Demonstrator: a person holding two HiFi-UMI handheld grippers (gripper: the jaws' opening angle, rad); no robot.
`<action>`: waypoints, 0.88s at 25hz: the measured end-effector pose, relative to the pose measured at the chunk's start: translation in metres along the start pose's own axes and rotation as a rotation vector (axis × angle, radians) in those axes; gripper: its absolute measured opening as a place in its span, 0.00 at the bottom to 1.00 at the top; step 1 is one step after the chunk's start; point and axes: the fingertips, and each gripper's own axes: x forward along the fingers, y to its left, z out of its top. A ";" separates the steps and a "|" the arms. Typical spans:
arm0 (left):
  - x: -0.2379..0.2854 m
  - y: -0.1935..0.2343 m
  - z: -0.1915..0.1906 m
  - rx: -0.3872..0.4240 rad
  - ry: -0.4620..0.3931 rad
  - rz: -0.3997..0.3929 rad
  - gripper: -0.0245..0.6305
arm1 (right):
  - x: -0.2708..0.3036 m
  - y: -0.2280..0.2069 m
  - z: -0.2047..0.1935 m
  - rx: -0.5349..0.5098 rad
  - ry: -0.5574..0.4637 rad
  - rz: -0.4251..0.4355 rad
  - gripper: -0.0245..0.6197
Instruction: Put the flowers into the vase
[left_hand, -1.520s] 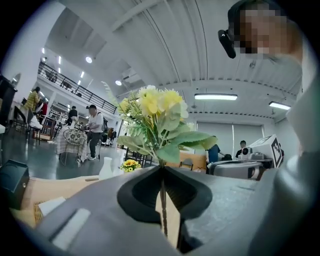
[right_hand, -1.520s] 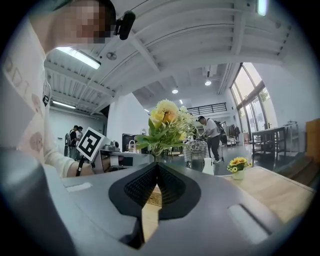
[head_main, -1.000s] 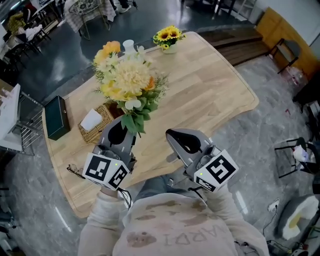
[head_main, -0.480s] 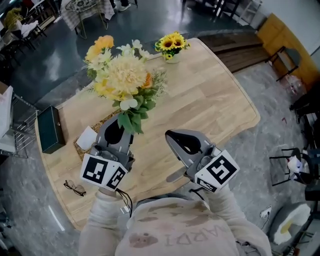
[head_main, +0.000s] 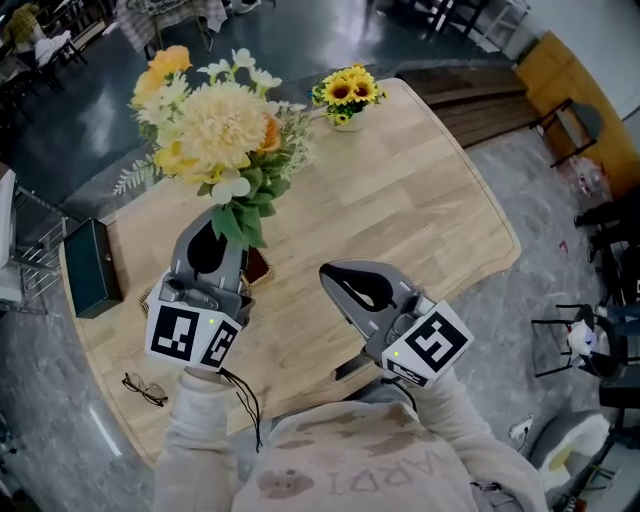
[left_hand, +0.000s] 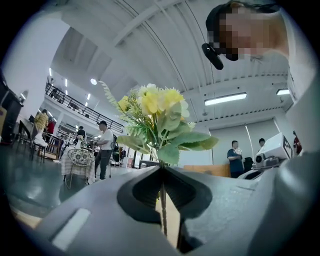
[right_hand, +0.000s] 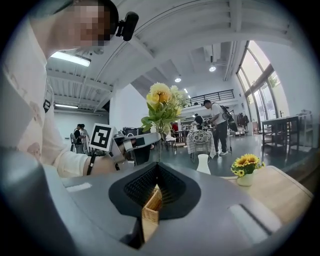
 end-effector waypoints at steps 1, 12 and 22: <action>0.004 0.005 0.001 0.005 -0.006 0.012 0.07 | 0.002 -0.003 -0.001 0.001 0.001 0.008 0.08; 0.099 0.041 0.016 0.123 -0.009 0.155 0.06 | 0.007 -0.073 0.011 0.029 0.001 0.146 0.08; 0.155 0.073 0.007 0.205 -0.092 0.240 0.06 | -0.003 -0.105 -0.017 0.028 0.025 0.184 0.08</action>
